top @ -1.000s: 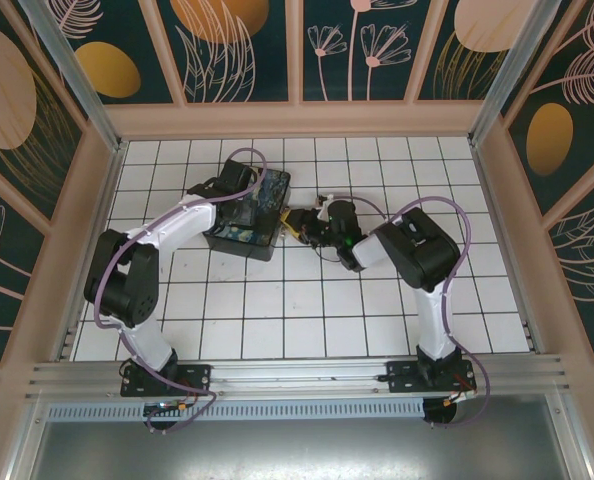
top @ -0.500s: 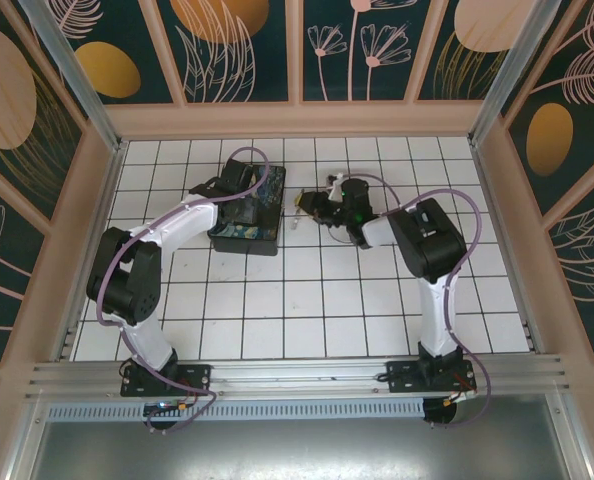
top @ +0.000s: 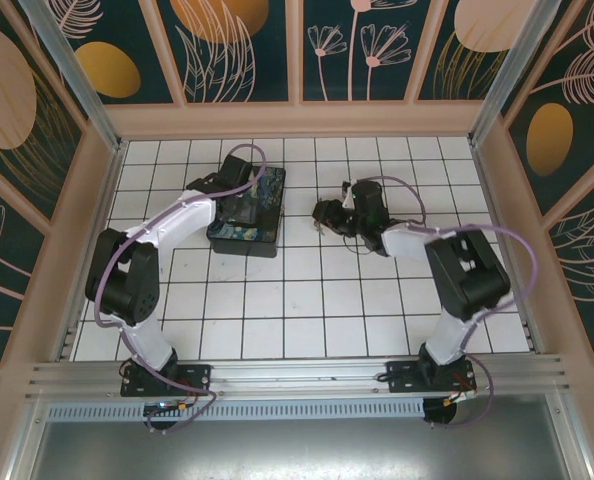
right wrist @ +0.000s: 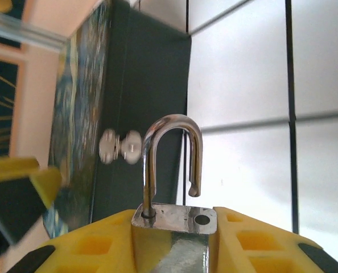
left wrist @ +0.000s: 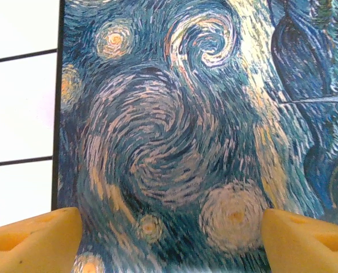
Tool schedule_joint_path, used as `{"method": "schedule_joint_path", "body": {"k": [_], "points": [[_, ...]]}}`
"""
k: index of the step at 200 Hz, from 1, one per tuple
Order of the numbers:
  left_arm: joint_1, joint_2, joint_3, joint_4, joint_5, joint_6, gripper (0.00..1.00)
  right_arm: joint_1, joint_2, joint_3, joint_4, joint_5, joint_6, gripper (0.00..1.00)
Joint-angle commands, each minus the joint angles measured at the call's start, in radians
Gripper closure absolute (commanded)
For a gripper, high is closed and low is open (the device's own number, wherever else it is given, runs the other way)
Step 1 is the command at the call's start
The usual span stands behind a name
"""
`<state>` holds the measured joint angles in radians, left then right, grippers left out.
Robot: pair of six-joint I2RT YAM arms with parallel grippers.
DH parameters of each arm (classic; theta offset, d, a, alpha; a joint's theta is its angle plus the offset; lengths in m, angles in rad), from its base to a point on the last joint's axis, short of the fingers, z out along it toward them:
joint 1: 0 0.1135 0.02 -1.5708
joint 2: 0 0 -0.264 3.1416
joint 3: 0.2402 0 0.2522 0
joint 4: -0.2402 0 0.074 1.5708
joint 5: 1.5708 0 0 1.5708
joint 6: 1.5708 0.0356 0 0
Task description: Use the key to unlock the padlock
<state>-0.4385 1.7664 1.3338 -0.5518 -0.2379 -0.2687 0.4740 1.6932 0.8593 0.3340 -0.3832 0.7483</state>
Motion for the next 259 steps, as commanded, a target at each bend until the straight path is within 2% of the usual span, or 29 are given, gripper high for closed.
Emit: {"method": "schedule_joint_path", "body": {"k": [1,19,39,58,81,97,116,127,166,177,181,184,187,190,213,233,259], "points": [[0.003,-0.061,0.059,-0.071,0.057,-0.024,0.16,0.05,-0.11,-0.083,-0.259,0.115,-0.073,0.63],[-0.007,-0.112,0.043,-0.065,0.086,-0.042,0.16,0.062,-0.165,-0.176,-0.306,0.151,-0.06,0.58],[-0.031,-0.161,0.009,-0.072,0.096,-0.063,0.16,0.061,-0.207,-0.277,-0.272,0.184,-0.043,0.51],[-0.104,-0.199,-0.017,-0.089,0.091,-0.083,0.17,0.061,-0.237,-0.316,-0.254,0.189,-0.041,0.46],[-0.258,-0.2,-0.022,-0.118,0.072,-0.149,0.2,0.049,-0.307,-0.291,-0.308,0.208,-0.068,0.45],[-0.348,-0.202,-0.036,-0.095,0.103,-0.196,0.25,-0.012,-0.345,-0.246,-0.346,0.207,-0.119,0.46],[-0.411,-0.181,-0.055,0.001,0.237,-0.226,0.29,-0.085,-0.338,-0.167,-0.391,0.21,-0.188,0.46],[-0.426,-0.141,-0.051,0.045,0.263,-0.242,0.29,-0.113,-0.326,-0.124,-0.41,0.223,-0.217,0.46],[-0.427,0.08,0.035,0.079,0.143,-0.227,0.25,-0.214,-0.333,-0.088,-0.4,0.227,-0.256,0.45],[-0.428,0.123,0.057,0.083,0.101,-0.221,0.23,-0.234,-0.327,-0.091,-0.401,0.211,-0.29,0.41],[-0.428,0.126,0.049,0.1,0.088,-0.219,0.22,-0.233,-0.328,-0.096,-0.394,0.21,-0.312,0.33],[-0.427,0.124,0.038,0.119,0.076,-0.218,0.2,-0.232,-0.33,-0.103,-0.387,0.211,-0.329,0.22],[-0.428,0.119,0.023,0.142,0.065,-0.218,0.18,-0.231,-0.335,-0.113,-0.375,0.216,-0.341,0.05],[-0.428,0.112,0.005,0.163,0.053,-0.218,0.17,-0.229,-0.34,-0.126,-0.36,0.223,-0.351,0.01],[-0.428,0.007,-0.149,0.368,0.011,-0.19,0.01,-0.229,-0.411,-0.236,-0.273,0.305,-0.408,0.01],[-0.427,-0.108,-0.212,0.415,-0.038,-0.169,0.01,-0.234,-0.534,-0.339,-0.188,0.393,-0.449,0.01],[-0.387,-0.3,-0.279,0.407,-0.203,-0.169,0.01,-0.269,-0.726,-0.489,-0.024,0.566,-0.557,0.01]]}}
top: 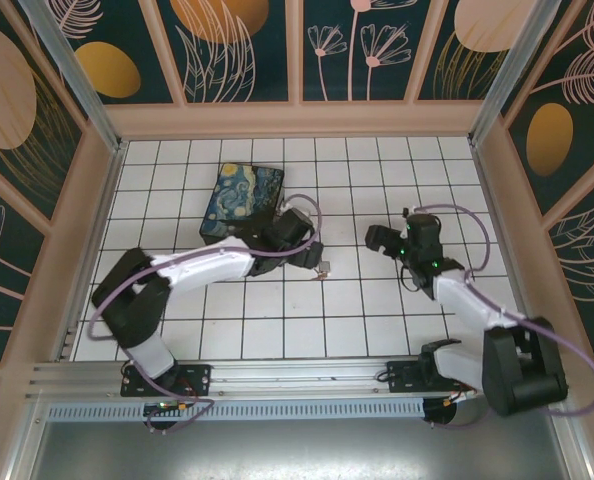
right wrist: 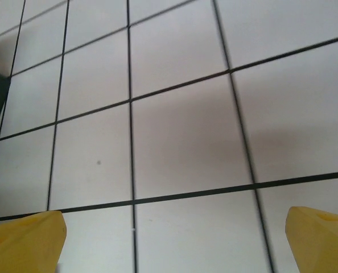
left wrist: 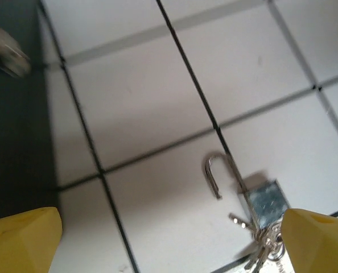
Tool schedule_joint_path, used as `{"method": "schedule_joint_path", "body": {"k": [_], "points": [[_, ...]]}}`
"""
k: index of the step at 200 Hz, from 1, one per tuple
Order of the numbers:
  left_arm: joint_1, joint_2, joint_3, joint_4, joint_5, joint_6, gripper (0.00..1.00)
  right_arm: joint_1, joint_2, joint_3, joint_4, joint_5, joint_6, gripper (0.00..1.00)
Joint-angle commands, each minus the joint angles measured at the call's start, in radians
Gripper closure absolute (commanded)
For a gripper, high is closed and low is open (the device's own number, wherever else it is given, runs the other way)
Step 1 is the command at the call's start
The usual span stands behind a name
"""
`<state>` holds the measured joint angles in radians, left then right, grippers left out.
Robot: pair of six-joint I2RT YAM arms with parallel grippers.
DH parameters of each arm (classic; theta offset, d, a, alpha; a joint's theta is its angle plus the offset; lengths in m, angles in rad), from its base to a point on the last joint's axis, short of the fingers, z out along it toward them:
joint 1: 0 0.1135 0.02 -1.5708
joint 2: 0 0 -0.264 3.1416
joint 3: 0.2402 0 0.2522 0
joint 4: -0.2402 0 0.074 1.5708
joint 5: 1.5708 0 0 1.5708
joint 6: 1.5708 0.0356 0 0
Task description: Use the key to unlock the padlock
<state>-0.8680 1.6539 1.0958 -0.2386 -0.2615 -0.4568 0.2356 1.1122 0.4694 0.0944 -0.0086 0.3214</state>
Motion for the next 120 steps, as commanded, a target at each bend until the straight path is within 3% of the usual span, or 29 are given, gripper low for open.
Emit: {"method": "schedule_joint_path", "body": {"k": [1,18,38,51,70,82,92,108,120], "points": [[0.047,-0.195,-0.045,0.095,-0.183,0.018,0.01,-0.032,-0.15,-0.105,0.224,0.198,-0.134,0.01],[0.199,-0.338,-0.158,0.142,-0.211,0.007,0.01,-0.082,-0.223,-0.228,0.427,0.229,-0.2,0.01],[0.366,-0.464,-0.361,0.305,-0.34,0.072,0.01,-0.142,-0.197,-0.308,0.663,0.219,-0.249,0.01],[0.436,-0.531,-0.517,0.489,-0.38,0.192,0.01,-0.148,-0.112,-0.34,0.831,0.252,-0.271,0.01],[0.505,-0.577,-0.724,0.769,-0.397,0.324,0.02,-0.185,0.075,-0.359,1.056,0.197,-0.262,0.01],[0.544,-0.568,-0.782,0.9,-0.362,0.363,0.02,-0.193,0.199,-0.366,1.201,0.171,-0.29,0.01],[0.598,-0.52,-0.813,0.998,-0.324,0.383,0.03,-0.189,0.229,-0.333,1.169,0.15,-0.325,0.01],[0.687,-0.422,-0.871,1.209,-0.222,0.351,0.06,-0.225,0.337,-0.32,1.26,0.08,-0.325,0.01],[0.711,-0.35,-0.88,1.326,-0.165,0.374,0.07,-0.238,0.481,-0.345,1.472,0.082,-0.317,0.01]]}}
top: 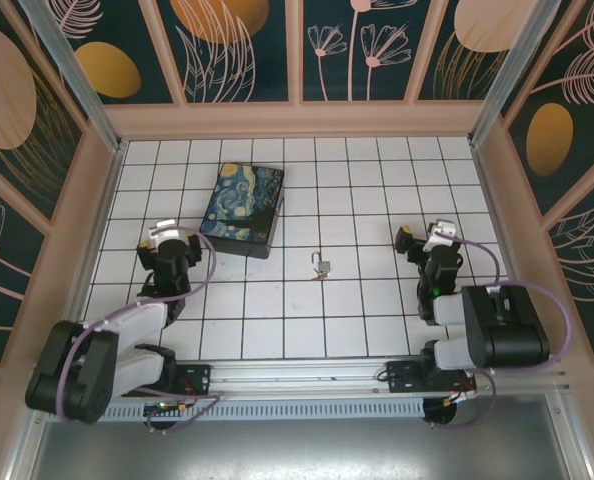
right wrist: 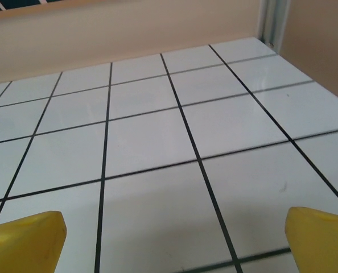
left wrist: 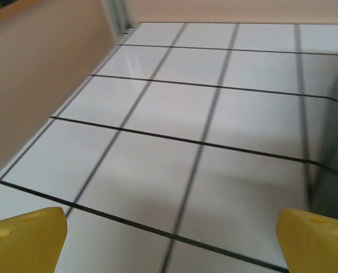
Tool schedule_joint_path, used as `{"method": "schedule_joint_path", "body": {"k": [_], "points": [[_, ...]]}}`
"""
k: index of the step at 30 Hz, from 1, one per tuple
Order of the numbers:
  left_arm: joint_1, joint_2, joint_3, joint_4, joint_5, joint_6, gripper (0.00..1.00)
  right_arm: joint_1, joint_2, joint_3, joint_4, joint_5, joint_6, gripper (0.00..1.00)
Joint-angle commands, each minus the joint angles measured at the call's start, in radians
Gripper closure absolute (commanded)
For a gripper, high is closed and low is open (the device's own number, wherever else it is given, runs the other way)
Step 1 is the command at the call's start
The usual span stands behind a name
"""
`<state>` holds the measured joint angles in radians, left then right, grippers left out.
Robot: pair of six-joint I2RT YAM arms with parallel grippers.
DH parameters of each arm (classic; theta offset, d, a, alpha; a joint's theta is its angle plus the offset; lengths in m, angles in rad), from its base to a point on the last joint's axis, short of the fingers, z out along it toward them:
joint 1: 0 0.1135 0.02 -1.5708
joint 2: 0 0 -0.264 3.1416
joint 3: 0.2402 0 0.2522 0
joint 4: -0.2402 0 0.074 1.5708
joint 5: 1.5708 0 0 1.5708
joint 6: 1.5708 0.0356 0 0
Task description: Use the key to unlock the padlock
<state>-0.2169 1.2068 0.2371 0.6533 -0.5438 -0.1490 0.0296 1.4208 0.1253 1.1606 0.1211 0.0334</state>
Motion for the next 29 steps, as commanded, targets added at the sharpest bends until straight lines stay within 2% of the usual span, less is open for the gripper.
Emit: {"method": "schedule_joint_path", "body": {"k": [1,3,4,6,7,8,9,10,11,13,29], "points": [[0.061,0.102,-0.018,0.434,0.123,0.071,0.07,-0.033,0.179,-0.001,0.416,-0.048,-0.029,0.01],[0.072,0.165,-0.003,0.494,0.207,0.144,0.01,-0.059,0.113,0.042,0.208,-0.099,-0.006,0.01],[0.092,0.195,-0.002,0.515,0.253,0.15,0.01,-0.064,0.135,0.046,0.25,-0.1,0.001,0.01],[0.128,0.265,-0.01,0.608,0.275,0.124,0.01,-0.077,0.132,0.049,0.231,-0.102,0.01,0.01],[0.171,0.285,-0.013,0.61,0.352,0.094,0.01,-0.079,0.142,0.046,0.255,-0.1,0.02,0.01],[0.185,0.339,-0.028,0.717,0.382,0.087,0.01,-0.081,0.136,0.046,0.24,-0.096,0.024,0.01],[0.186,0.326,-0.014,0.67,0.394,0.089,0.01,-0.08,0.137,0.048,0.241,-0.089,0.025,0.01],[0.189,0.3,0.004,0.582,0.397,0.089,0.01,-0.08,0.14,0.048,0.242,-0.089,0.027,0.01],[0.188,0.323,-0.012,0.66,0.385,0.088,0.01,-0.081,0.136,0.05,0.237,-0.089,0.026,0.01],[0.189,0.307,-0.005,0.615,0.384,0.085,0.01,-0.08,0.138,0.05,0.235,-0.087,0.026,0.01],[0.189,0.311,-0.009,0.633,0.381,0.086,0.01,-0.077,0.138,0.053,0.231,-0.076,0.026,0.01]]}}
